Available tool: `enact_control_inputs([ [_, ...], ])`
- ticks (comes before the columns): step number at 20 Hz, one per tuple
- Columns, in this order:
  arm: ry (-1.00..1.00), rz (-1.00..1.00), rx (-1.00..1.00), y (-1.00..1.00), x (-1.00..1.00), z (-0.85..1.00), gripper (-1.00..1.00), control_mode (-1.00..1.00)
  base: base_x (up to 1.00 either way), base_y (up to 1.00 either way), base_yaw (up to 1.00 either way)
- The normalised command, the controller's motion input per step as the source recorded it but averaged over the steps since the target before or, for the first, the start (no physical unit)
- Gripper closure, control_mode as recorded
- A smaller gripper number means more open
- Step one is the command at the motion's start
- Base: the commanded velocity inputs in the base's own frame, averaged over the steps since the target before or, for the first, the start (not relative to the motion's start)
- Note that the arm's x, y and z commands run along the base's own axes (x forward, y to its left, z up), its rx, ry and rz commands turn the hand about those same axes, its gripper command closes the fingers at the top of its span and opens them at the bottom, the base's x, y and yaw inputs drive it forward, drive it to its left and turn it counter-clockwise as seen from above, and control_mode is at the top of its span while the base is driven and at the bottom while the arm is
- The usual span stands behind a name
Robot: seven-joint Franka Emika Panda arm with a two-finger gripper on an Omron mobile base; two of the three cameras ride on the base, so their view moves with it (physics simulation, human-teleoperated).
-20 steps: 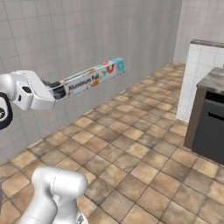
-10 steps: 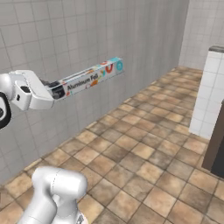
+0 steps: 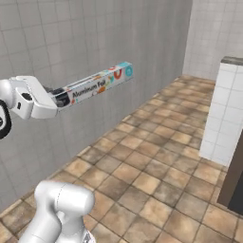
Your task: Retrieve the tupperware and aluminum foil from the cabinet and place them on the dining counter near the plate with garlic and bell pepper to prepare for storing leftovers.
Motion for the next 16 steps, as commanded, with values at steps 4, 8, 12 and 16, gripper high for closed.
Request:
enact_control_inputs([
  [4,0.00,0.00,0.00,0.00,0.00,0.00,1.00,1.00,1.00,0.01,-0.20],
  [8,0.00,0.00,0.00,0.00,0.00,0.00,1.00,1.00,1.00,0.12,-0.22],
  [12,0.00,0.00,0.00,0.00,0.00,0.00,1.00,1.00,1.00,0.20,-0.21],
  [16,0.00,0.00,0.00,0.00,0.00,0.00,1.00,1.00,1.00,0.23,-0.21],
])
